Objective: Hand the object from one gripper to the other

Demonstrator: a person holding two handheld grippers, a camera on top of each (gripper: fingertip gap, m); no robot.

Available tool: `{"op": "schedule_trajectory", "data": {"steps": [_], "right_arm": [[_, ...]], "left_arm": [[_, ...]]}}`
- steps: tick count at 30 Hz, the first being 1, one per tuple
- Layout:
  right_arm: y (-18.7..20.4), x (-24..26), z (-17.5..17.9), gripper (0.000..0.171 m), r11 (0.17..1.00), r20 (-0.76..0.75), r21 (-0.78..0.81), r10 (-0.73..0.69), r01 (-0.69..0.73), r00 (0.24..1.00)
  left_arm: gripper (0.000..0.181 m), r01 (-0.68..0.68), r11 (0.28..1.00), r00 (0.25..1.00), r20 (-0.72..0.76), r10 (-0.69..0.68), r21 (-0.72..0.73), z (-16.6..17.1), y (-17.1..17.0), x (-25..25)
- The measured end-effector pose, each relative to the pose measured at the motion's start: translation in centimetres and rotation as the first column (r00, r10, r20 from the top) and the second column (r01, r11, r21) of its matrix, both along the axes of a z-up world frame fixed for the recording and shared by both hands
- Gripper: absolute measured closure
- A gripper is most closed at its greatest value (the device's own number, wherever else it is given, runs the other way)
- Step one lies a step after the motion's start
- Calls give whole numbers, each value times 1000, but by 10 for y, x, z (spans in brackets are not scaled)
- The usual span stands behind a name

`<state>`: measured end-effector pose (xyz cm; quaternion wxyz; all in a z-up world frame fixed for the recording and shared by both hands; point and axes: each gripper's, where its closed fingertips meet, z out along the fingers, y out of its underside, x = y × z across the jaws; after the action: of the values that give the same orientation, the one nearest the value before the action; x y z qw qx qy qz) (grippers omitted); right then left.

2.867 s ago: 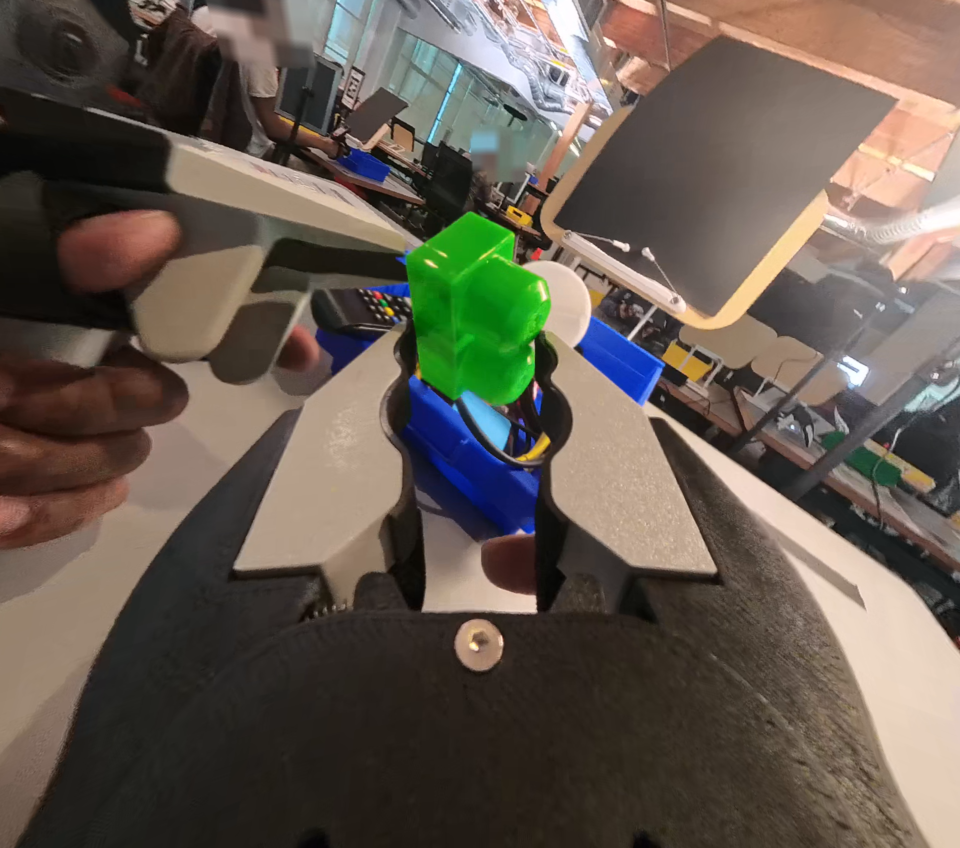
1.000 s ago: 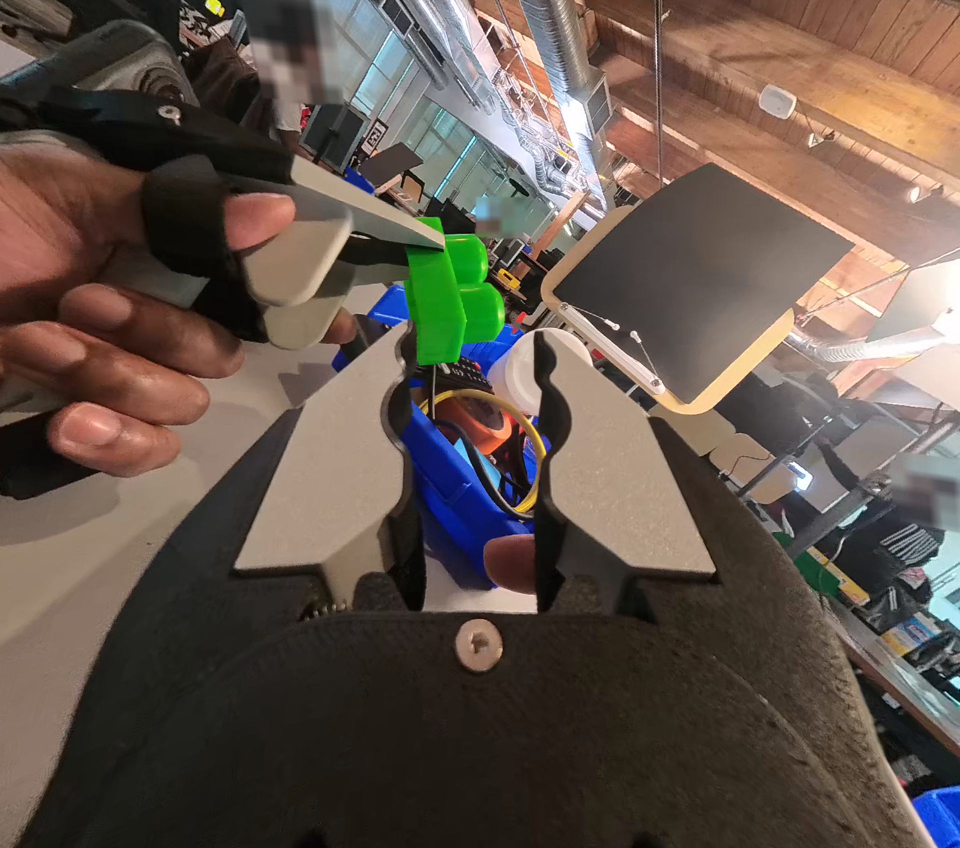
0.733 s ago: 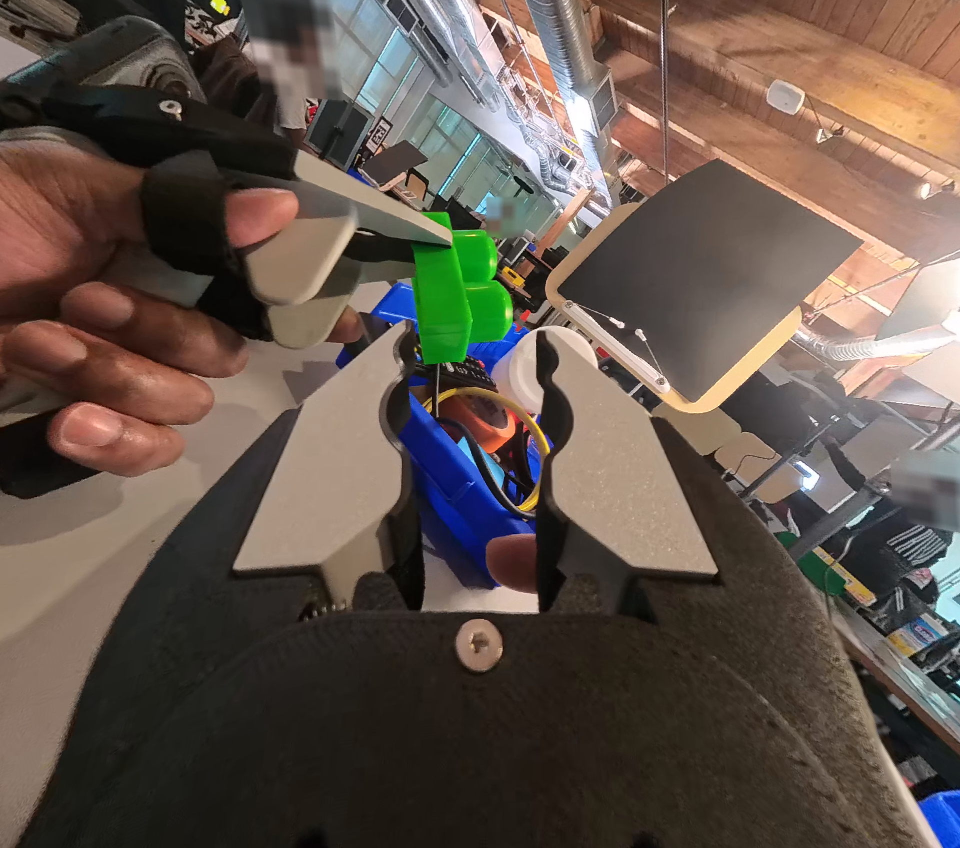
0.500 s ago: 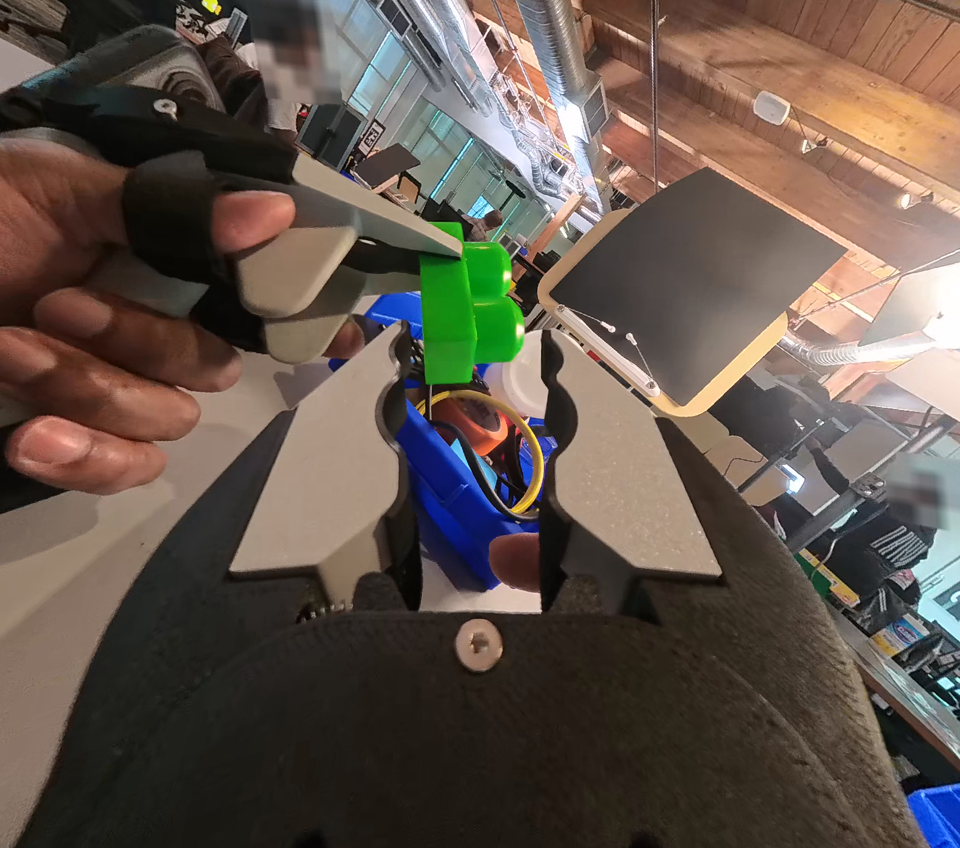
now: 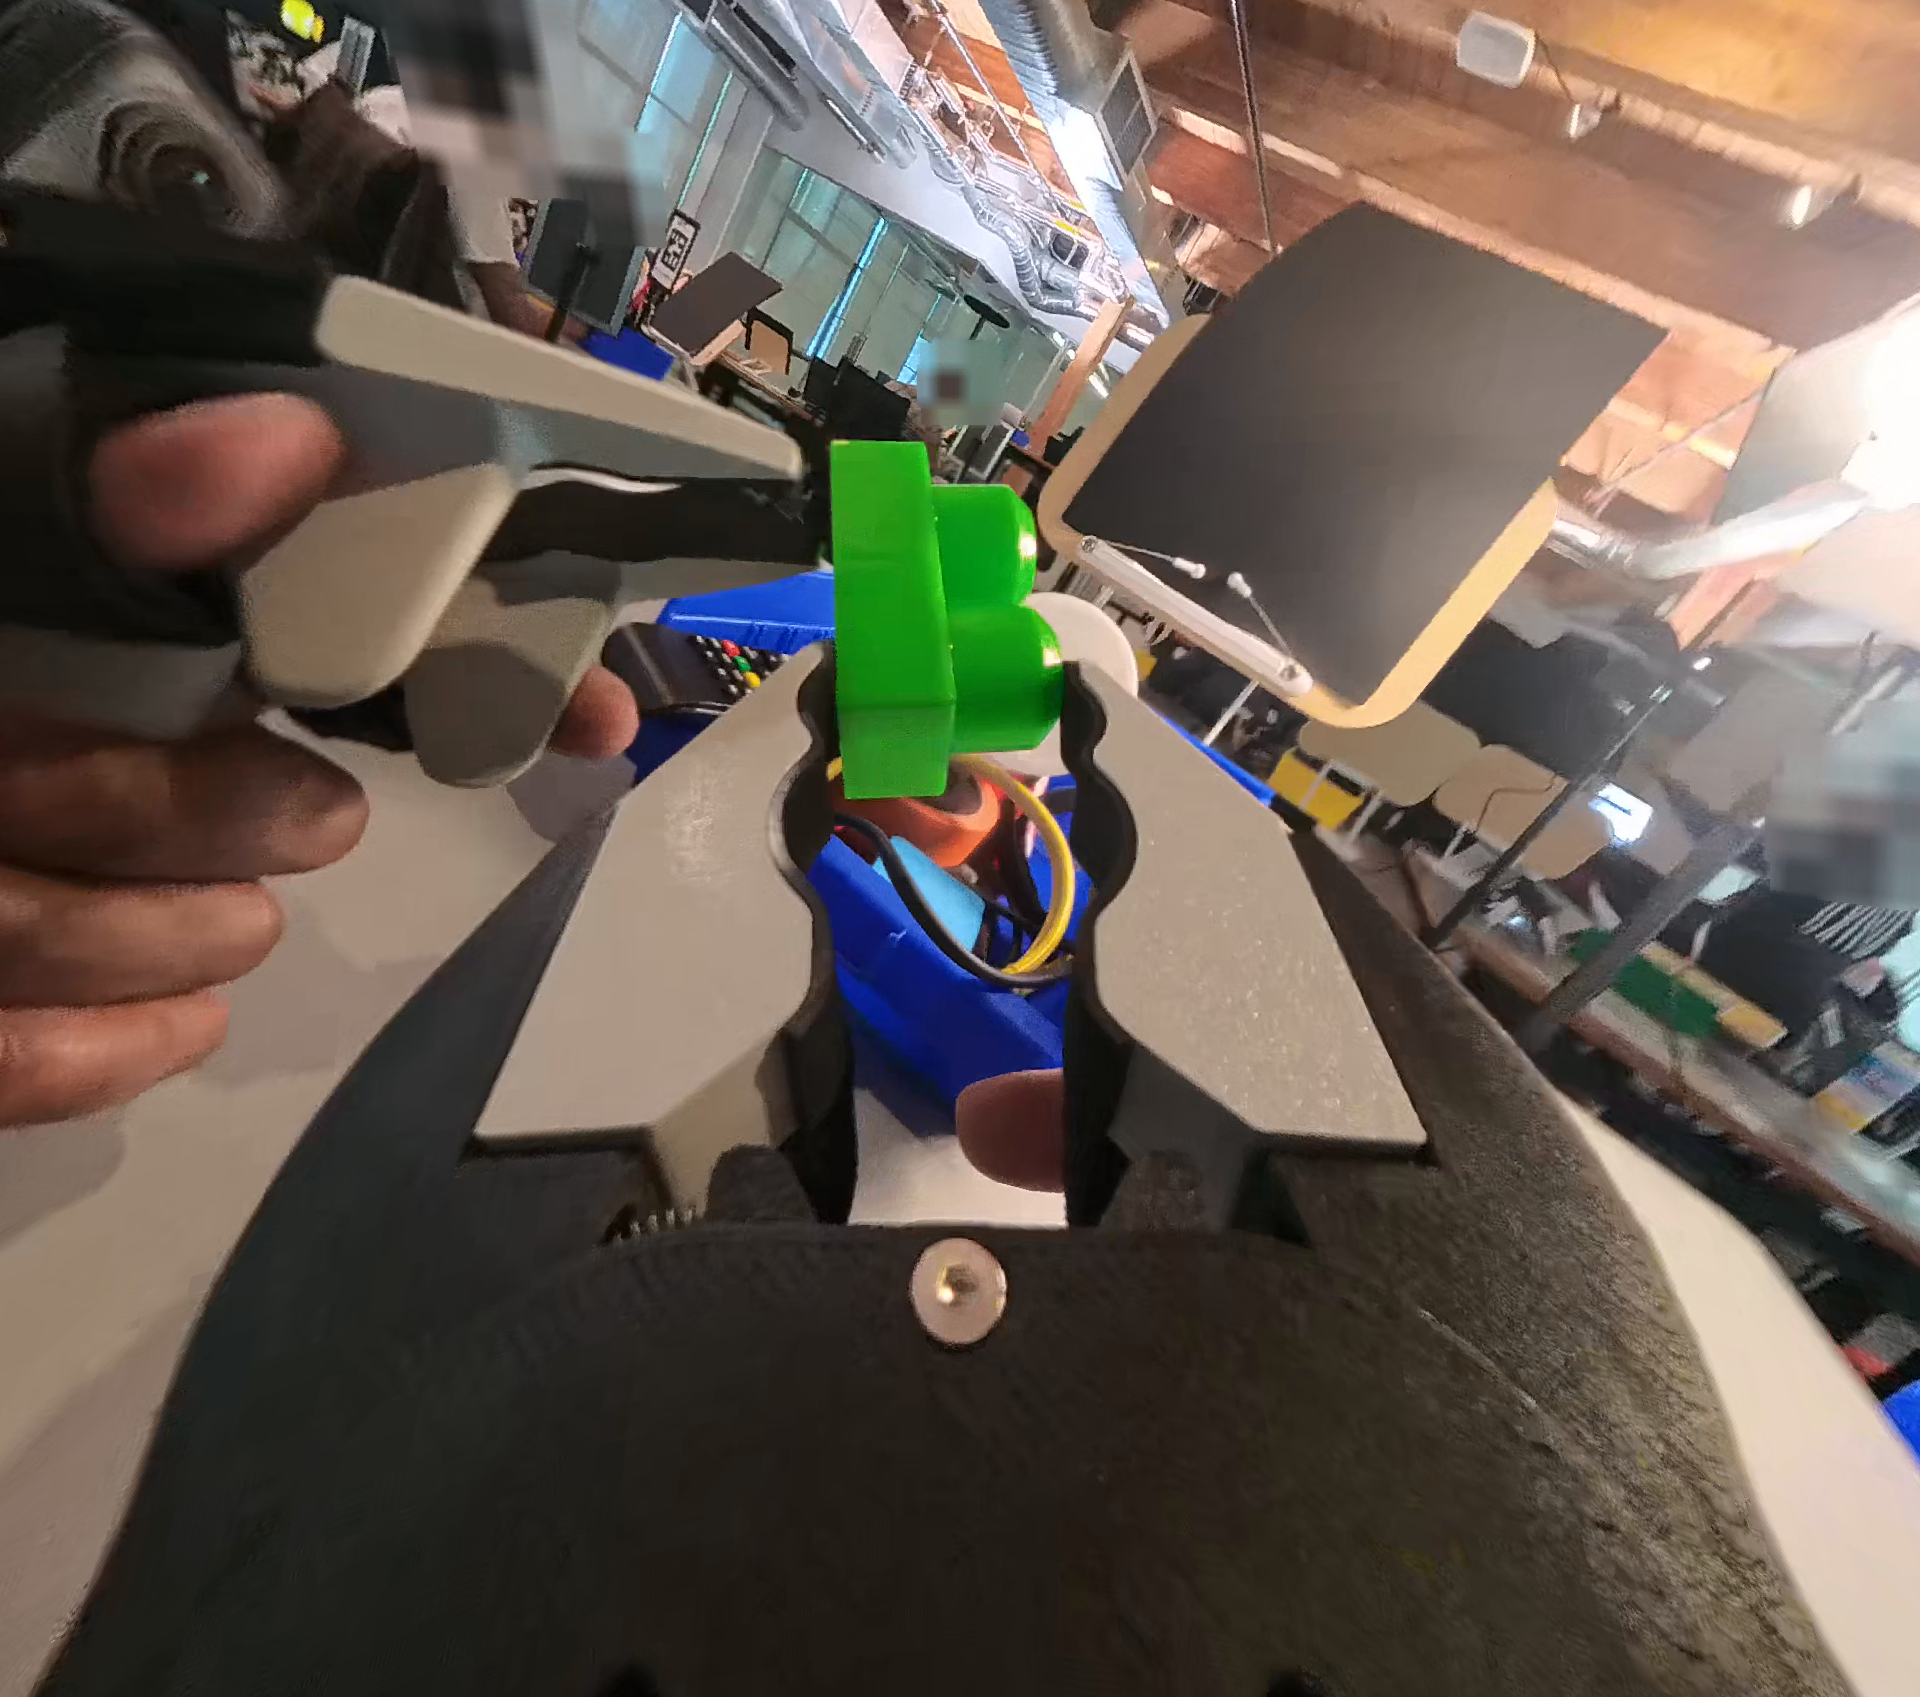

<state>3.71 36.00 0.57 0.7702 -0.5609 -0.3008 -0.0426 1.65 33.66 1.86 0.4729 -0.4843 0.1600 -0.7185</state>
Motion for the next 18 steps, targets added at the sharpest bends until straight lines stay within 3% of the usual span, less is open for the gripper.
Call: {"op": "schedule_trajectory", "data": {"steps": [3,7,10,14,18], "right_arm": [[2,9,4,129,998,-129,-57,34,-42,991],[2,15,8,129,978,-320,-128,116,-164,940],[-2,13,14,129,937,-478,-148,213,-317,852],[-10,-1,12,129,823,-622,-189,322,-536,714],[-17,-6,15,129,740,-701,-177,368,-649,611]], "left_arm": [[161,-38,998,999,-27,40,47,2,-2,1],[158,-194,972,978,-51,202,130,6,5,-9],[150,-246,959,966,-46,255,141,8,9,-13],[133,-218,971,975,-22,221,94,9,10,-13],[123,-174,982,984,35,172,73,14,7,-15]]}}
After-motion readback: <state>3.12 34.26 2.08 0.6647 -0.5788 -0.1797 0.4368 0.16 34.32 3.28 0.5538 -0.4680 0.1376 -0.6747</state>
